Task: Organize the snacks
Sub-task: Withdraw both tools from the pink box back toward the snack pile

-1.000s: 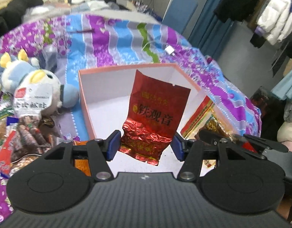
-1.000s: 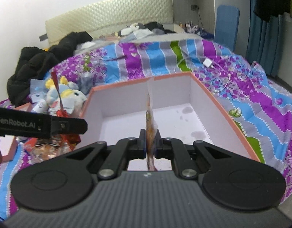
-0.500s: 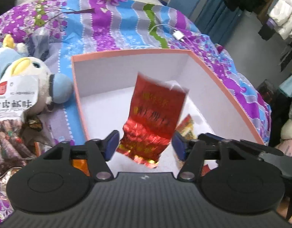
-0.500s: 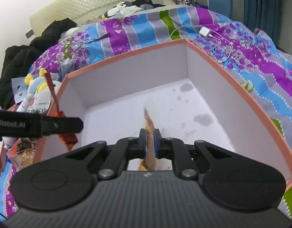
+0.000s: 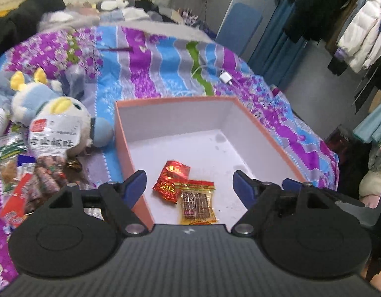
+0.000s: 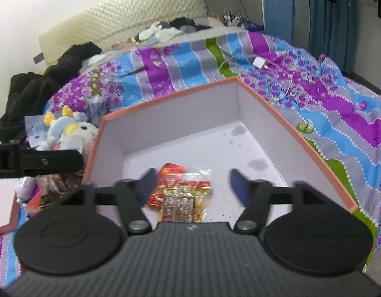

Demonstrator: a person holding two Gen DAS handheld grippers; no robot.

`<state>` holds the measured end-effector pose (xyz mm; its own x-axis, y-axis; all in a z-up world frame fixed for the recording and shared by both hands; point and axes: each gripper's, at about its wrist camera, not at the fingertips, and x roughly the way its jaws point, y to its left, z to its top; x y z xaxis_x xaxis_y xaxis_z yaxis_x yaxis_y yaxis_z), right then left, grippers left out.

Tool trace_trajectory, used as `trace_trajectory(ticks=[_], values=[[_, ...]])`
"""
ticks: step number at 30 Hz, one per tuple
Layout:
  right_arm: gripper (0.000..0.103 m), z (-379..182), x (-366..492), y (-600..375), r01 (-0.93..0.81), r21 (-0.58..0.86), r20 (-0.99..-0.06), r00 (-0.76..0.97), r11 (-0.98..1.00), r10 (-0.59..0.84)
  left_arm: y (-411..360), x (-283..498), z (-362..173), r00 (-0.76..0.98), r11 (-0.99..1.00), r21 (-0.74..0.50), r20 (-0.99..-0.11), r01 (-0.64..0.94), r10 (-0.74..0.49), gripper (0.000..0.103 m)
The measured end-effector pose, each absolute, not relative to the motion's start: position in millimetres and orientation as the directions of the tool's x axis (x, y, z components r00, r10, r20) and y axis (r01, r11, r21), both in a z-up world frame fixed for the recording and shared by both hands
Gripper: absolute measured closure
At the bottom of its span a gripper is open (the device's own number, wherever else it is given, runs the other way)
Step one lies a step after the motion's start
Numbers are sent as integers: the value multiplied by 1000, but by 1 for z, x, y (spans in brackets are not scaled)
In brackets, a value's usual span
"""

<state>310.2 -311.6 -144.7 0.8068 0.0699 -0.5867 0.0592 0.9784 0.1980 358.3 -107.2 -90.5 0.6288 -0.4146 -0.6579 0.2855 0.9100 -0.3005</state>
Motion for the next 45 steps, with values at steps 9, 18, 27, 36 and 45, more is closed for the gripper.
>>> trace_trajectory(ticks=[9,18,27,36,45], values=[[25,-113,246,-289,5,198,-523,847,980,102,-77,277,-50,697,913,-288,-590,289,-407,23],[25,-98,188,-263,-41,201,-481,866,979,135,-46,205,-28,750,924,-265,-543,274,-378,23],[25,-87,142,-246,-84,223,-438,881,971,176,-21,144,-17,787,935,-258,-512,241,-344,23],[25,-96,104,-223,-136,221,-448,865,966,224,1,94,-24,786,944,-263,-533,198,-313,23],[25,-112,66,-207,-180,214,-480,836,960,264,22,36,-46,793,958,-253,-552,137,-259,23]])
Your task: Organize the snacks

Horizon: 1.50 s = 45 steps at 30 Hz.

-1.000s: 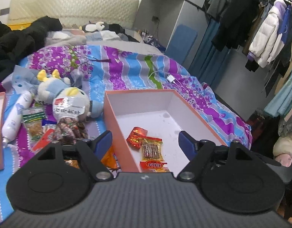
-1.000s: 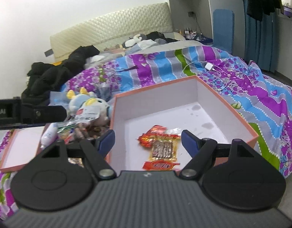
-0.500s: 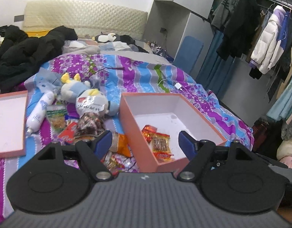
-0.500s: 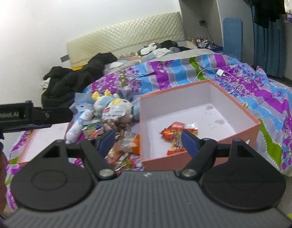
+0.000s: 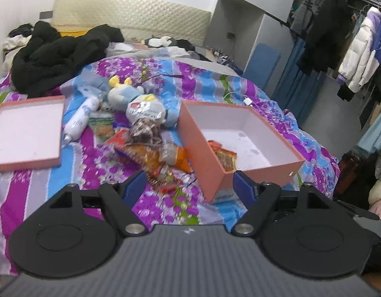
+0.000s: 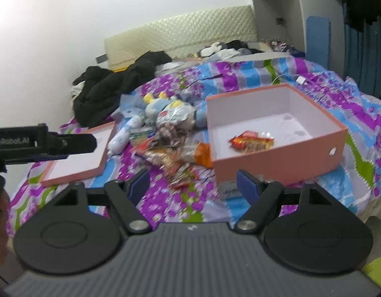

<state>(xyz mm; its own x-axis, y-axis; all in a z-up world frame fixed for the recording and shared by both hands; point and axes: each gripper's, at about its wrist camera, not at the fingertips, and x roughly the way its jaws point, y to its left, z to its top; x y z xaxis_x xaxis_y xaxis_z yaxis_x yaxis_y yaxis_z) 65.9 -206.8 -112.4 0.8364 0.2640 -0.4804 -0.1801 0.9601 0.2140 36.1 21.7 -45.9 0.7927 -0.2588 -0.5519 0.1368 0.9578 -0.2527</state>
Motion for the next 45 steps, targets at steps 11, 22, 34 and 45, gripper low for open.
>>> trace_trajectory(ticks=[11,22,34,45], values=[[25,-124,62,-190,-202,176,-496,827,963,264,42,24,-75,776,959,-275,-591,64,-221,23],[25,-141,84,-175,-224,139,-536,802,965,264,58,58,-99,751,956,-293,-624,30,-214,23],[25,-153,122,-144,-258,54,-553,797,965,244,74,108,-137,704,959,-284,-681,-2,-201,23],[25,-163,165,-111,-270,-89,-533,826,959,183,101,157,-159,688,936,-353,-683,-20,-243,23]])
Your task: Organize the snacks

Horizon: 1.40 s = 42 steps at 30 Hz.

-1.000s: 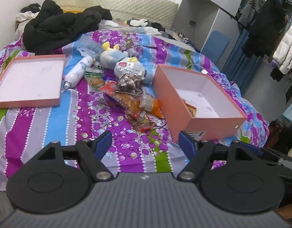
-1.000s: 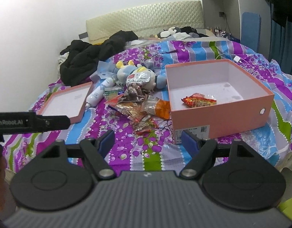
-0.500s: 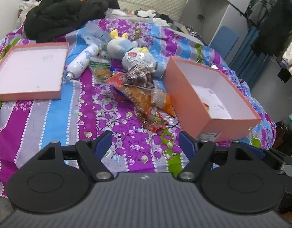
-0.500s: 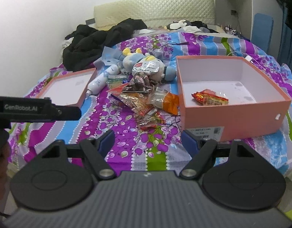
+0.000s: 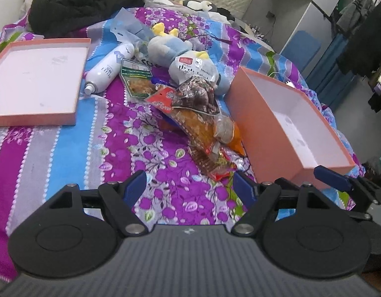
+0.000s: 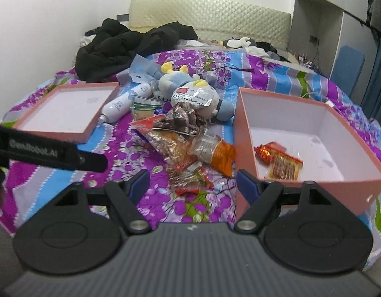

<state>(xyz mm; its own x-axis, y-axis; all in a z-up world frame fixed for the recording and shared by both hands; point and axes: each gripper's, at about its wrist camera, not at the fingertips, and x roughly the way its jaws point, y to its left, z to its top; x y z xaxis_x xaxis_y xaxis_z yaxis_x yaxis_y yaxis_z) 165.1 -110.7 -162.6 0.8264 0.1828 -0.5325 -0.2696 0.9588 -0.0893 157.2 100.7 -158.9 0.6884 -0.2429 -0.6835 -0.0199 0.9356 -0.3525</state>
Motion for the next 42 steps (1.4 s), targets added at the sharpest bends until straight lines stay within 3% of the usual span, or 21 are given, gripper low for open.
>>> trace_trajectory(ticks=[5,13,22,29,34,39,42], values=[[26,-171,185,-98,-272,-141,-520,838,952,162,112,182,-168,686,920,-390,-677,-27,-267,23],[47,-189,221,-71,-278,-291,-490,865,915,108,123,225,-185,684,901,-434,-664,-23,-303,24],[48,-226,276,-57,-286,-334,-533,843,898,71,130,281,-226,660,853,-520,-656,-43,-366,27],[71,-254,304,-44,-331,-347,-560,824,877,90,137,314,-257,651,764,-641,-609,-67,-454,40],[79,-265,312,-37,-340,-378,-547,832,861,89,135,327,-269,640,728,-681,-591,-71,-491,55],[95,-261,310,-35,-356,-382,-547,831,853,102,133,334,-275,634,731,-677,-602,-83,-485,85],[98,-255,306,-37,-350,-384,-534,839,854,103,132,333,-272,646,733,-676,-595,-80,-478,91]])
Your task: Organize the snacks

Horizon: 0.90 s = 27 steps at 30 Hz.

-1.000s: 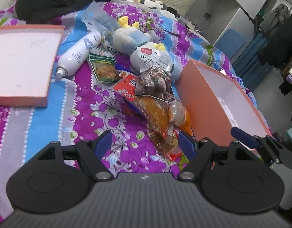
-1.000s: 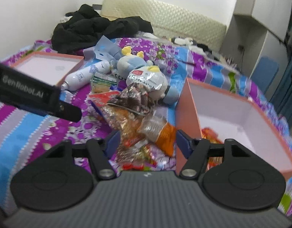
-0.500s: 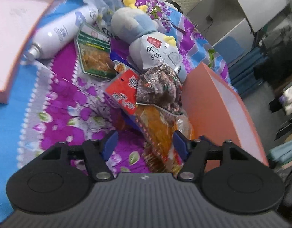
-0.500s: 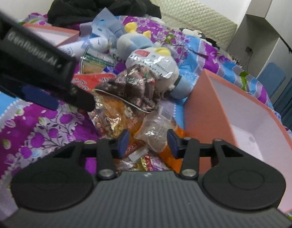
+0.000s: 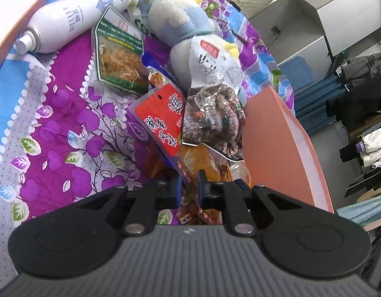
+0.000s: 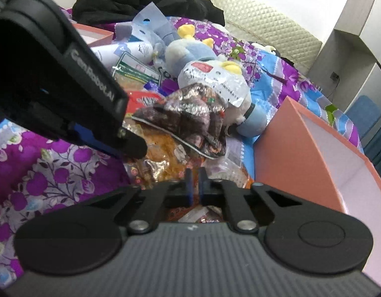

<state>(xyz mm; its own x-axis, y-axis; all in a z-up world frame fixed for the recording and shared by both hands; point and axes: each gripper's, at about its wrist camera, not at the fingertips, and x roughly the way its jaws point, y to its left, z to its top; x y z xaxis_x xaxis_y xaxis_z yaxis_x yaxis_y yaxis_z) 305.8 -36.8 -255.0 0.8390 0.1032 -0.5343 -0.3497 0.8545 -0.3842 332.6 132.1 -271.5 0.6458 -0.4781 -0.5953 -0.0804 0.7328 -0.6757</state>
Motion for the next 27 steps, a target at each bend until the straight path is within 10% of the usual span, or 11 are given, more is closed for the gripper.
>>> trace_trajectory(ticks=[27], values=[[100,-199,183,-45,-424,-303,-509,829,853,232,174,157,-219,711,743,-640,-615,-196,-342,99]])
